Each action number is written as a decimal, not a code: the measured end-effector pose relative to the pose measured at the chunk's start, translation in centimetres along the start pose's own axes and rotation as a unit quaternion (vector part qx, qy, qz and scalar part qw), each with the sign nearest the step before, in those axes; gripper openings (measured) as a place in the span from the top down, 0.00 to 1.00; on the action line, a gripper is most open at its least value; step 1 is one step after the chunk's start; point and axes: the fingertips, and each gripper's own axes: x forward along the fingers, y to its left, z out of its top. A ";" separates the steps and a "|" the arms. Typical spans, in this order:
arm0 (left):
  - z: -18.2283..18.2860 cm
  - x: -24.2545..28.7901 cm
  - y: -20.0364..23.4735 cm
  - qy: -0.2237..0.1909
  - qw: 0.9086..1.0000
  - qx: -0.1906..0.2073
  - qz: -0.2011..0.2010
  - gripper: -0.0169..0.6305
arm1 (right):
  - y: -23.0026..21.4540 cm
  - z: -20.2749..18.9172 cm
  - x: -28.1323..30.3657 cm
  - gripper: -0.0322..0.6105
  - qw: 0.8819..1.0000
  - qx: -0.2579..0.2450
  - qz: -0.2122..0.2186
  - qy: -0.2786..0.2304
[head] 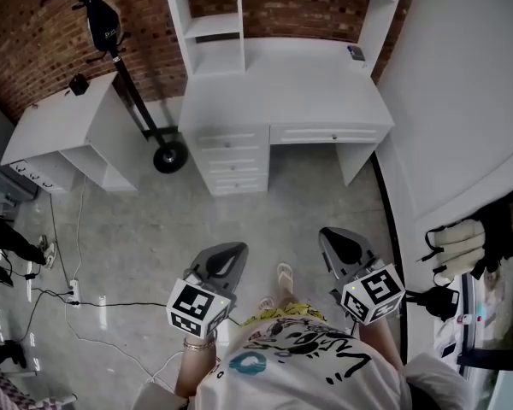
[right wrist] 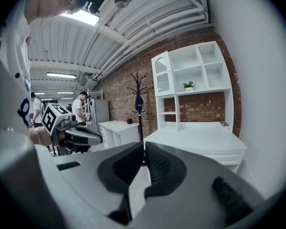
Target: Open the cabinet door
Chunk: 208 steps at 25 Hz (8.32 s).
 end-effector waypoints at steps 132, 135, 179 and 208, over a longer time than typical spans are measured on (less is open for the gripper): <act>19.6 37.4 44.2 -0.030 0.994 0.003 0.104 0.95 | -30.2 18.6 50.3 0.90 0.987 0.030 0.158 -0.019; 20.2 39.0 44.8 -0.034 0.993 0.001 0.113 0.95 | -31.4 18.7 50.6 0.90 0.985 0.034 0.167 -0.019; 31.2 43.4 57.5 -0.090 0.988 0.068 0.104 0.95 | -36.4 34.7 62.9 0.90 0.975 -0.058 0.139 -0.162; 35.0 45.4 61.6 -0.126 0.985 0.076 0.091 0.95 | -38.2 48.0 70.4 0.71 0.963 -0.137 0.060 -0.224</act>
